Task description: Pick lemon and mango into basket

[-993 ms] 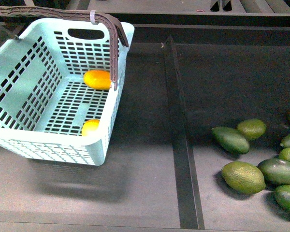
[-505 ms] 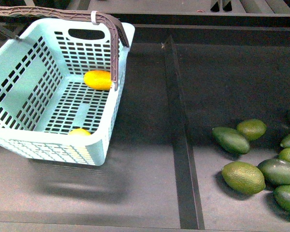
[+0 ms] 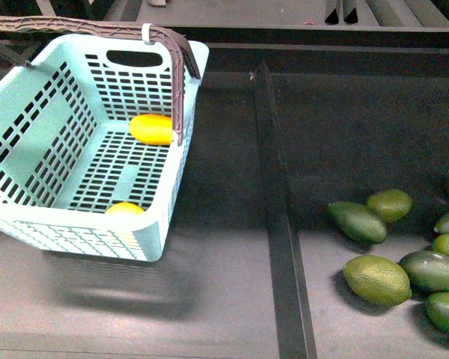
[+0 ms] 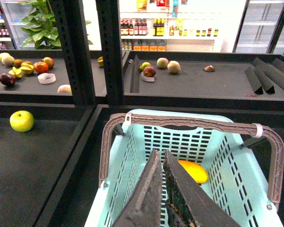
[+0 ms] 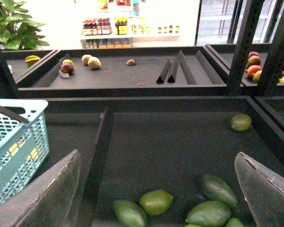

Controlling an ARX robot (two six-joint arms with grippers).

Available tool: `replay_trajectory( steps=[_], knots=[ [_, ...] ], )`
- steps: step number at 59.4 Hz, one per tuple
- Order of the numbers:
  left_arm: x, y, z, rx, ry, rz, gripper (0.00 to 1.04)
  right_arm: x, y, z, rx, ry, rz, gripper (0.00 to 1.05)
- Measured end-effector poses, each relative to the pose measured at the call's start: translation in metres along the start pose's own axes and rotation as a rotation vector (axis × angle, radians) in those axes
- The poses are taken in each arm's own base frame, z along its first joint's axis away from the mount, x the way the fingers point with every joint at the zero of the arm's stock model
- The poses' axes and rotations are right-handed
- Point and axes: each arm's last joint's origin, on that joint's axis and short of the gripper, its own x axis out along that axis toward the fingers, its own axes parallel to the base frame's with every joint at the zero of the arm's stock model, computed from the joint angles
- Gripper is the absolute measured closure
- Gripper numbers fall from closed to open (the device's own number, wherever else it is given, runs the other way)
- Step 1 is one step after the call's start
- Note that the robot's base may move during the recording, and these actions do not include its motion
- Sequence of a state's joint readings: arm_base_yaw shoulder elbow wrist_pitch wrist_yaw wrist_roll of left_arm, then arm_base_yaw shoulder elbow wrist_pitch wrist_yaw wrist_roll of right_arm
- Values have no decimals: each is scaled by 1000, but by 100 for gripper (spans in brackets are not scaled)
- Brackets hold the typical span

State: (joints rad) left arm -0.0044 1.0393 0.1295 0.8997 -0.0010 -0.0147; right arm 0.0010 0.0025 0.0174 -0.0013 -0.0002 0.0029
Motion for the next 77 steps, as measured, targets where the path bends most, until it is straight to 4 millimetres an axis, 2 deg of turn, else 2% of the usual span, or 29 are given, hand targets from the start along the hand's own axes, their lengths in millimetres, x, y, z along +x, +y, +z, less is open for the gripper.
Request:
replay_trajectory(
  steps=[8, 25, 77],
  knots=[
    [-15, 0, -12, 1, 8, 0, 101, 0, 0, 0, 0, 0, 0, 9],
    [-37, 0, -10, 3, 0, 0, 101, 0, 0, 0, 0, 0, 0, 9],
    [-70, 0, -3, 3, -26, -1, 101, 0, 0, 0, 0, 0, 0, 9]
  ],
)
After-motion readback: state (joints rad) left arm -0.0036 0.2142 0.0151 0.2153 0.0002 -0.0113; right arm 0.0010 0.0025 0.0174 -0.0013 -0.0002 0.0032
